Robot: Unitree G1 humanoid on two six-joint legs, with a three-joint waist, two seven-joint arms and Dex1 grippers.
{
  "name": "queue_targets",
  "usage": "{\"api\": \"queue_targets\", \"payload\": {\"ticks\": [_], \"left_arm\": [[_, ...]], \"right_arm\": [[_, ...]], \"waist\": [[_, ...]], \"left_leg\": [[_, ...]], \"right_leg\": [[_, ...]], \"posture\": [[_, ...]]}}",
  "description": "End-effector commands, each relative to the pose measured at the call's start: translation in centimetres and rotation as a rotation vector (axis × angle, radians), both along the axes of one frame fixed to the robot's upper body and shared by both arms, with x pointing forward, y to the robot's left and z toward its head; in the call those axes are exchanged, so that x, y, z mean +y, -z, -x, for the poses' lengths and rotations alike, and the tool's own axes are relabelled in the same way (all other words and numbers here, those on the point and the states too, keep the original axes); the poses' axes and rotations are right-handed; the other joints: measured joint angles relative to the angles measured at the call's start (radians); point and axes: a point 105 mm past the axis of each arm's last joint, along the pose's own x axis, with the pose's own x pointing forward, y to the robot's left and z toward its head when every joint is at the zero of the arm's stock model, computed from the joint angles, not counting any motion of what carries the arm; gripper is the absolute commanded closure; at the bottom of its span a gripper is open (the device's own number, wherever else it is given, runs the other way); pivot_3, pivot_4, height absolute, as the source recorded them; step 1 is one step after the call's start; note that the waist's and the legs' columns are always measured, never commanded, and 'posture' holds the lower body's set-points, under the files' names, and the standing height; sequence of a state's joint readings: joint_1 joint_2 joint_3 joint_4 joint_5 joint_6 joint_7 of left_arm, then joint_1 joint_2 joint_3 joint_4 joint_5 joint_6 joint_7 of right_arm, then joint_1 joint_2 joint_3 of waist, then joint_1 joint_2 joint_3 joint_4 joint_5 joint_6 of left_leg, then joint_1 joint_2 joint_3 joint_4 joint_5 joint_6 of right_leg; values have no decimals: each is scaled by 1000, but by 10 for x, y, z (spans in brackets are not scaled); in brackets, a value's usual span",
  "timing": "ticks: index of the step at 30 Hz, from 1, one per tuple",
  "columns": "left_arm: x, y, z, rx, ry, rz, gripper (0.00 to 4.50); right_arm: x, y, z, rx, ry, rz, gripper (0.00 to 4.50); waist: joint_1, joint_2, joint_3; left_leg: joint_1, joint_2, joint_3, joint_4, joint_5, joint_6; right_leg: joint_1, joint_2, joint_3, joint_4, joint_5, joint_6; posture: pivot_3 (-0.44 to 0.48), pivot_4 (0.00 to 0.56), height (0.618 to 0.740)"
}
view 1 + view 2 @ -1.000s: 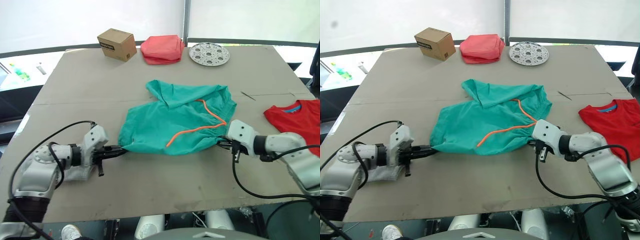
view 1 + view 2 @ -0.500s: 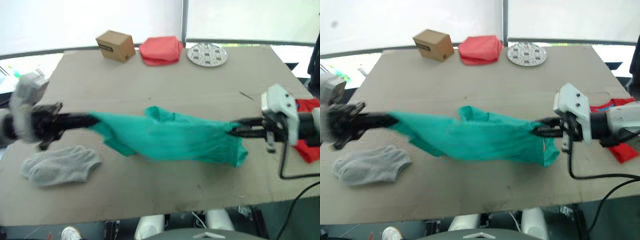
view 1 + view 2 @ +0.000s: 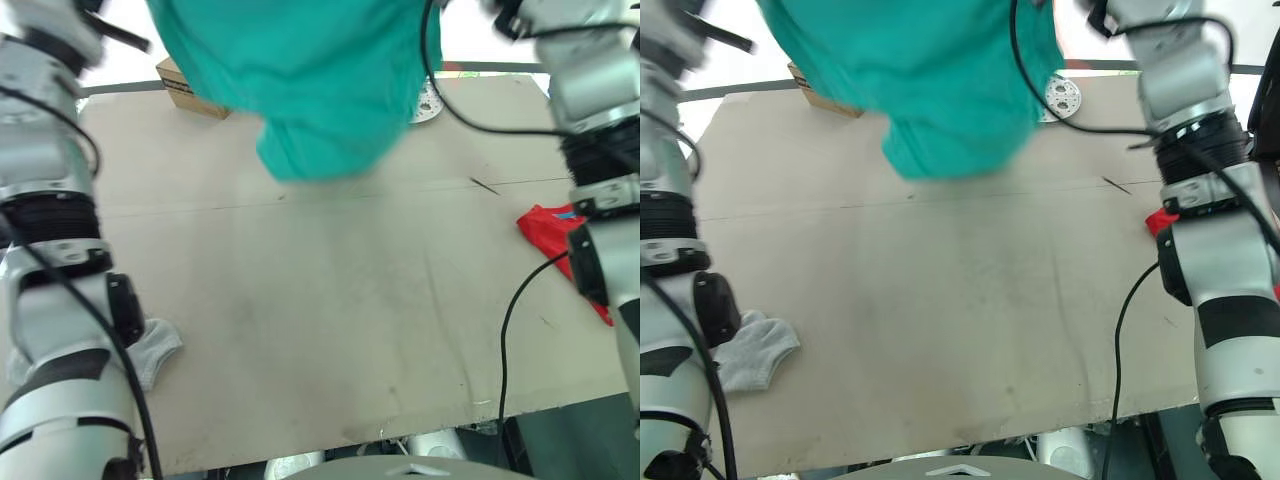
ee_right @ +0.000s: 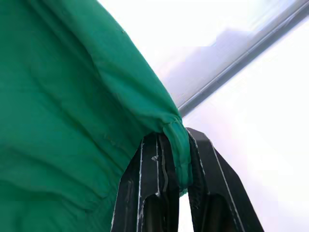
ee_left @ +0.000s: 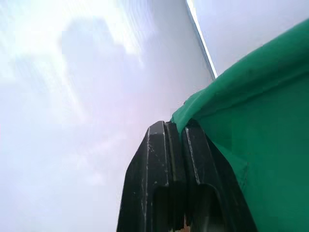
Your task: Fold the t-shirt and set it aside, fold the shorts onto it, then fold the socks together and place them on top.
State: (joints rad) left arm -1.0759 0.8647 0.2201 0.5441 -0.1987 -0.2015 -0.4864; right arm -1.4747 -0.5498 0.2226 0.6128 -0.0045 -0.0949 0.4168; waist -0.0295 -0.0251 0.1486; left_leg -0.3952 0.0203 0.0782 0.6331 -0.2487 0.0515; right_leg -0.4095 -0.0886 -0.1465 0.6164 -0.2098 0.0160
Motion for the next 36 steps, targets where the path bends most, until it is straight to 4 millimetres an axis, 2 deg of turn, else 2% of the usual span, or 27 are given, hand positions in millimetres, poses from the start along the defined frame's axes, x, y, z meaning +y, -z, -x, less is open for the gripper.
{"api": "queue_targets", "payload": {"ticks": [1, 3, 5, 7, 8, 10, 12, 14, 15, 16, 18, 21, 24, 27, 30, 34, 36], "left_arm": [[18, 18, 29, -8, -20, -57, 4487], [2, 46, 35, 88, 64, -119, 4487], [-7, 78, 42, 181, 109, -165, 4487], [-21, 125, 52, 336, 180, -225, 4487], [-25, 140, 57, 386, 200, -250, 4487], [-38, 209, 78, 601, 269, -324, 4487], [-48, 260, 107, 826, 377, -283, 4487], [-53, 288, 132, 995, 449, -264, 4487], [-57, 301, 149, 1076, 494, -298, 4487], [-57, 309, 160, 1130, 514, -310, 4487], [-55, 318, 180, 1230, 553, -319, 4487], [-48, 323, 205, 1374, 628, -331, 4487], [-43, 321, 222, 1484, 687, -303, 4487], [-40, 307, 237, 1583, 756, -258, 4487], [-40, 288, 230, 1569, 788, -189, 4487], [-41, 254, 192, 1485, 813, -139, 4487], [-44, 244, 181, 1471, 832, -131, 4487]], "right_arm": [[-53, 24, -2, 72, 45, -57, 4469], [-53, 55, -1, 161, 18, -11, 4469], [-51, 94, 4, 291, -31, -6, 4469], [-49, 145, 15, 436, -55, 29, 4469], [-47, 160, 21, 474, -59, 54, 4469], [-53, 221, 39, 673, -30, 28, 4469], [-58, 266, 61, 817, -5, 72, 4469], [-62, 289, 77, 913, 6, 76, 4469], [-64, 300, 88, 956, -4, 96, 4469], [-64, 308, 96, 990, -16, 102, 4469], [-64, 323, 119, 1078, -69, 132, 4469], [-61, 330, 145, 1162, -147, 167, 4469], [-56, 333, 165, 1240, -221, 181, 4469], [-49, 332, 193, 1345, -336, 196, 4469], [-45, 322, 208, 1423, -408, 162, 4469], [-48, 306, 196, 1395, -393, 72, 4469], [-50, 303, 192, 1392, -378, 55, 4469]], "waist": [[0, 4, -4], [5, 7, -1], [8, 9, 1], [12, 12, 3], [16, 12, 3], [19, 13, 2], [19, 13, -3], [20, 13, -3], [20, 13, -2], [23, 13, -2], [29, 15, -4], [41, 17, -6], [43, 16, -6], [44, 14, -7], [45, 16, -6], [51, 15, -7], [54, 16, -7]], "left_leg": [[2, 1, 0, 0, 0, 0], [5, 1, 2, 0, -1, 0], [2, 3, 1, 5, -1, 0], [0, 4, 1, 11, 0, 0], [1, 4, 1, 12, -1, 1], [1, 4, 2, 17, -2, -1], [3, 4, 2, 16, -3, -2], [5, 4, 3, 15, -6, 1], [2, 4, 2, 15, -6, 1], [1, 4, 2, 16, -6, 1], [-1, 4, 2, 16, -6, 1], [0, 4, 2, 16, -10, 7], [0, 4, 3, 17, -10, 8], [-1, 4, 2, 17, -11, 9], [-2, 4, 0, 16, -11, 9], [-2, 3, -1, 16, -11, 9], [-3, 3, -1, 17, -11, 9]], "right_leg": [[4, -1, -1, 0, -1, 1], [12, -1, -1, -5, -6, 8], [13, -3, 0, -7, -5, 7], [12, -4, 1, -5, -4, 6], [13, -4, 3, -4, -3, 4], [11, -8, 3, 3, -3, 4], [12, -9, 4, 4, -3, 4], [13, -10, 4, 4, -3, 3], [10, -9, 3, 4, -4, 3], [8, -9, 3, 4, -4, 3], [6, -9, 3, 4, -6, 1], [6, -9, 3, 3, -8, 0], [6, -9, 2, 2, -8, 0], [5, -9, 2, 1, -8, 0], [5, -8, 1, 1, -9, 1], [6, -8, 1, 0, -9, 1], [6, -8, 0, 0, -9, 1]], "posture": [[0, 150, 736], [0, 150, 736], [0, 150, 736], [0, 150, 736], [0, 150, 736], [0, 150, 736], [0, 150, 736], [0, 150, 736], [0, 150, 736], [0, 150, 736], [0, 150, 736], [0, 150, 736], [0, 150, 736], [0, 150, 736], [0, 150, 736], [0, 150, 736], [0, 150, 736]]}}
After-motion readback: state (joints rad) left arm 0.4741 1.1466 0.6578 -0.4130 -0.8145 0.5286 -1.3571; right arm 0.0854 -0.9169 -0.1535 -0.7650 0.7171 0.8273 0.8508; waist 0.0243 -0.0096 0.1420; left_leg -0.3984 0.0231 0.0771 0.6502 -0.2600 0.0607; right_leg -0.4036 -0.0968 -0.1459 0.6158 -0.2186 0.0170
